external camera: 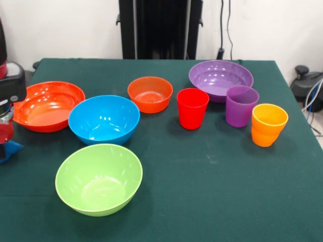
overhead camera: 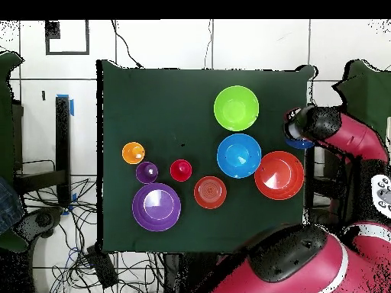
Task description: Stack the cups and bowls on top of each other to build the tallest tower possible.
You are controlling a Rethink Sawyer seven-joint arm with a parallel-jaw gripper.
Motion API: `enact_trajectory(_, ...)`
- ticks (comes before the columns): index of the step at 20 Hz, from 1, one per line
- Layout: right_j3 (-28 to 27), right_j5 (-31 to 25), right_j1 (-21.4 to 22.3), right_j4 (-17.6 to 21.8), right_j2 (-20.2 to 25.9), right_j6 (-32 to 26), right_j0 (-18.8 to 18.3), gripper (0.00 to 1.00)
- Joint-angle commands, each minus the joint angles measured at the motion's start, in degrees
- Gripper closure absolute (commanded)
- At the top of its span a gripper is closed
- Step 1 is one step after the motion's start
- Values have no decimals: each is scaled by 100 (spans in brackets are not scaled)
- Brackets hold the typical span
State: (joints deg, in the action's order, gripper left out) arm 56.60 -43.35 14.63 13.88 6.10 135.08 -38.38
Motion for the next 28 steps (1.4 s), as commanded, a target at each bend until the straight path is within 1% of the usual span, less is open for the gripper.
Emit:
enact_trajectory(1,-26,-542,9,-448,-130,1096,452,100)
enact_trajectory(4,-181,-786,47,-601,-225,995,557,100)
enact_trajectory(9,-157,-1056,335,-929,-335,845,591,100)
enact_trajectory(11,-267,-1360,437,-1037,-345,682,560,100)
enact_trajectory(15,-373,-1840,628,-1315,-345,617,519,100)
enact_trajectory(18,-680,-2242,621,-1473,-341,650,521,100)
enact_trajectory(21,-1143,-2734,541,-1567,-356,681,569,100)
enact_trajectory(28,-1911,-3422,431,-1705,-483,917,691,100)
